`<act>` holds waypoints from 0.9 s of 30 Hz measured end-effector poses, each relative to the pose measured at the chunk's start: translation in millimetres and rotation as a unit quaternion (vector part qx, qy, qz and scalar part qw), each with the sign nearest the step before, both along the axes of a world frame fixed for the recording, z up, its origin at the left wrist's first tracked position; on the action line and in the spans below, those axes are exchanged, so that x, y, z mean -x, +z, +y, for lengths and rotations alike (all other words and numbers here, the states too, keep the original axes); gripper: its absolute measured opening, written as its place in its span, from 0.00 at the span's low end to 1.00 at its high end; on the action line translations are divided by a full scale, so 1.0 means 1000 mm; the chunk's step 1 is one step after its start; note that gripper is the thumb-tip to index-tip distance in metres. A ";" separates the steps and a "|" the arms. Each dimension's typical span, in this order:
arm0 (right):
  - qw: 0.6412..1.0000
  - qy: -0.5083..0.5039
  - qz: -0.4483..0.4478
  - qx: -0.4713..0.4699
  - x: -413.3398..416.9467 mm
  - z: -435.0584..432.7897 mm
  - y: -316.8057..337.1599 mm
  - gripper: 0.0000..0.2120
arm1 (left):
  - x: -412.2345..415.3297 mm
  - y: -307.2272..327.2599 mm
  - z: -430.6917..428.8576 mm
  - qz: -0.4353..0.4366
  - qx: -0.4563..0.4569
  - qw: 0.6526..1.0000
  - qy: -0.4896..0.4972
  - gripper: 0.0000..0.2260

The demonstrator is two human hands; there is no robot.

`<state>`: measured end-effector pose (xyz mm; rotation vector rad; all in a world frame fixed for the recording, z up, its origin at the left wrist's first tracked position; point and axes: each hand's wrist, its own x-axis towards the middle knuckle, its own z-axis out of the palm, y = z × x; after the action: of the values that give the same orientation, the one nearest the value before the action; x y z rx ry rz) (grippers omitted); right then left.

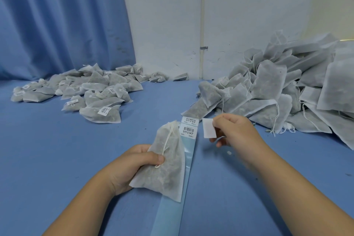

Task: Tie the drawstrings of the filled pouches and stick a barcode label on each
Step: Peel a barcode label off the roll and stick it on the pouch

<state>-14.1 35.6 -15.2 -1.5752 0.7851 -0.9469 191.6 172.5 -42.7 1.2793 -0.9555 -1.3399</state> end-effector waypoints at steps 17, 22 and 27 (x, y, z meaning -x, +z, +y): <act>0.988 -0.057 0.116 0.081 0.086 -0.022 -0.015 0.13 | 0.022 0.034 -0.005 -0.002 0.113 0.984 0.135 0.14; 0.981 -0.121 0.122 0.092 0.125 -0.035 -0.012 0.12 | 0.096 0.056 -0.050 -0.028 0.102 0.992 0.069 0.12; 0.972 -0.231 0.020 0.051 0.161 -0.051 -0.001 0.13 | 0.175 0.053 -0.100 -0.037 0.071 0.995 0.051 0.10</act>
<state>-175.2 -15.7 -16.5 -1.5317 1.1778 -1.3088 17.0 72.8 10.4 1.2591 -1.0052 -1.1317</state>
